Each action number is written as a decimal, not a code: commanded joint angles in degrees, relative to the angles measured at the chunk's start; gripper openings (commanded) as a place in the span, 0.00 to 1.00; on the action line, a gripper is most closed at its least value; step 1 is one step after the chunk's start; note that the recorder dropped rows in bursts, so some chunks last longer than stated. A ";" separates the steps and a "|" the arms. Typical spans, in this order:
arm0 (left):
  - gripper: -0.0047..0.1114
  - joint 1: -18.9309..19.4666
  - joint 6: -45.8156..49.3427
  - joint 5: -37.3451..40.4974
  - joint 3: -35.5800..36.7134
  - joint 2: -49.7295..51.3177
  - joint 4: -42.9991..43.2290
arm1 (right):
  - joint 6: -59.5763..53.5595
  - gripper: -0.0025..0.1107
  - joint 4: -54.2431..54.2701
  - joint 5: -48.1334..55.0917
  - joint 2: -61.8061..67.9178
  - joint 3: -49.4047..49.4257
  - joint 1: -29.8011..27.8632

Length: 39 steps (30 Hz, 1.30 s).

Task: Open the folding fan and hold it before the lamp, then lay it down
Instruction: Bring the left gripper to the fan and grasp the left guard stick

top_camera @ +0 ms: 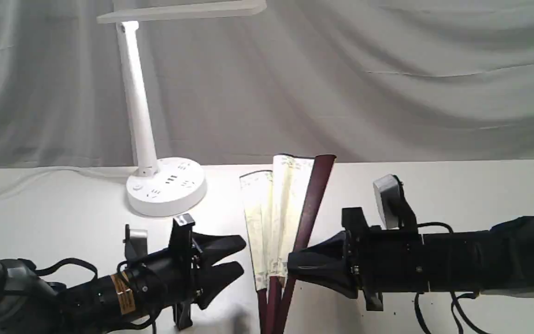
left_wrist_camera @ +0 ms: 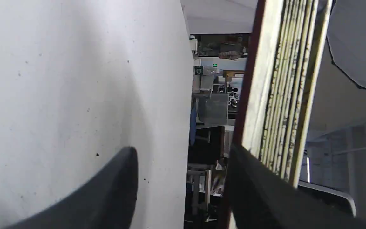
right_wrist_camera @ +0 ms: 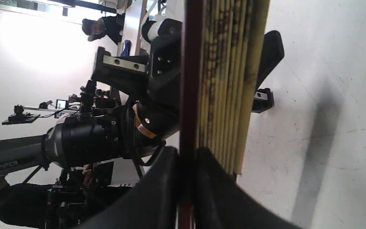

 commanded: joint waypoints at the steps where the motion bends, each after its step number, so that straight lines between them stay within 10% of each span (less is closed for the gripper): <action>1: 0.43 -0.01 -0.93 -1.00 -0.40 -0.23 -0.81 | -0.87 0.02 0.08 1.40 -0.58 0.24 0.03; 25: 0.42 -0.01 -2.82 -1.00 -8.43 -1.20 3.18 | -0.79 0.02 0.08 1.40 -0.58 0.24 2.14; 35: 0.04 -0.01 -3.92 -1.00 -8.31 -0.37 4.64 | -0.79 0.02 0.08 1.40 -0.58 0.24 2.28; 39: 0.04 -0.01 -7.54 -1.00 -8.31 -0.37 4.64 | -0.55 0.02 0.08 1.40 -0.58 0.24 2.28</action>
